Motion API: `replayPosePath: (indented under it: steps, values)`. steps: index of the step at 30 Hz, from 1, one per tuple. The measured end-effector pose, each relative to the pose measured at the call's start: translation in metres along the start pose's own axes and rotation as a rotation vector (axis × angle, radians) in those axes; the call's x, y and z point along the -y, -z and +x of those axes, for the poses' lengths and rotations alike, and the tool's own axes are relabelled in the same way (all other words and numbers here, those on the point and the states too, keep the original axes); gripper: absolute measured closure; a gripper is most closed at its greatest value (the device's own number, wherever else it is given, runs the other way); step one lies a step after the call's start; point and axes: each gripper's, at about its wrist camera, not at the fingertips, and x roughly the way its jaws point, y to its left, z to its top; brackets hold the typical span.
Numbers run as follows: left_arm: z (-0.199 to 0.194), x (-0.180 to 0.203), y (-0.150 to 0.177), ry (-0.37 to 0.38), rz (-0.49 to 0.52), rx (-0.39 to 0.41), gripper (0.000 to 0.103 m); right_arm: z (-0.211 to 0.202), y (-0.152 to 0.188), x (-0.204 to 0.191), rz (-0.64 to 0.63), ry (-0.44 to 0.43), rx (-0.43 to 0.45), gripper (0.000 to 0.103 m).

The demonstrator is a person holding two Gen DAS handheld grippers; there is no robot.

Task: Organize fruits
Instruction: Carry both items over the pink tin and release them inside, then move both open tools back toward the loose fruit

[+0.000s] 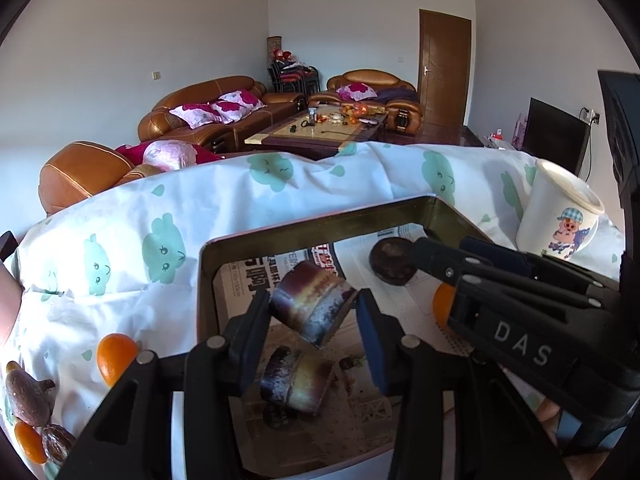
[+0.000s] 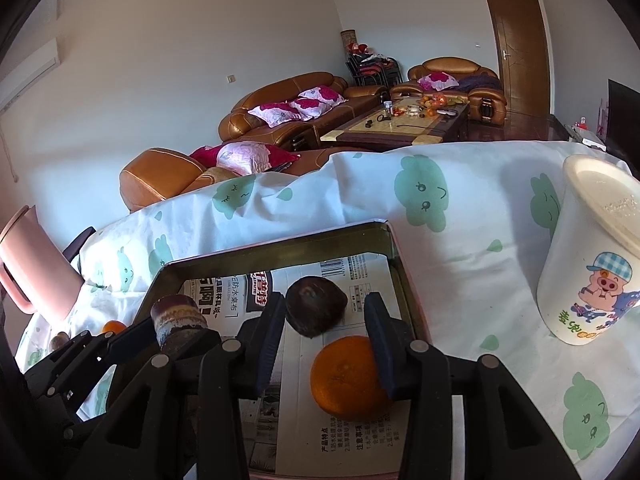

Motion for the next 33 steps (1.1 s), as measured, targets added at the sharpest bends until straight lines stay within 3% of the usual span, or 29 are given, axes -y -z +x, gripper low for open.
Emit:
replayPosePath:
  steps: [2,4,6,7,11,19,25,33]
  values:
    - [-0.001,0.0,0.0,-0.005,0.0,0.006,0.054,-0.004,-0.001,0.003,0.023,-0.013,0.018,0.048]
    - [-0.007,0.0,0.001,-0.021,0.001,0.035,0.037,-0.011,-0.002,0.006,0.046,-0.031,0.053,0.038]
    - [-0.017,-0.001,0.003,-0.045,-0.004,0.084,0.006,-0.019,-0.003,0.005,0.052,-0.015,0.1,0.029]
    - [-0.022,-0.002,0.004,-0.057,-0.008,0.11,0.002,-0.024,-0.004,0.005,0.051,-0.003,0.122,0.027]
    - [-0.04,-0.009,0.008,-0.097,-0.023,0.175,0.0,-0.036,-0.006,0.007,0.063,0.029,0.183,0.025]
    - [-0.057,-0.041,0.019,-0.167,-0.114,0.184,0.0,-0.041,-0.003,0.002,0.054,0.038,0.204,0.025]
    - [-0.065,-0.053,0.03,-0.22,-0.109,0.191,0.0,-0.046,0.006,-0.01,0.0,0.058,0.242,0.025]
    - [-0.074,-0.068,0.039,-0.23,-0.128,0.185,0.0,-0.05,0.016,-0.018,-0.025,0.09,0.254,0.025]
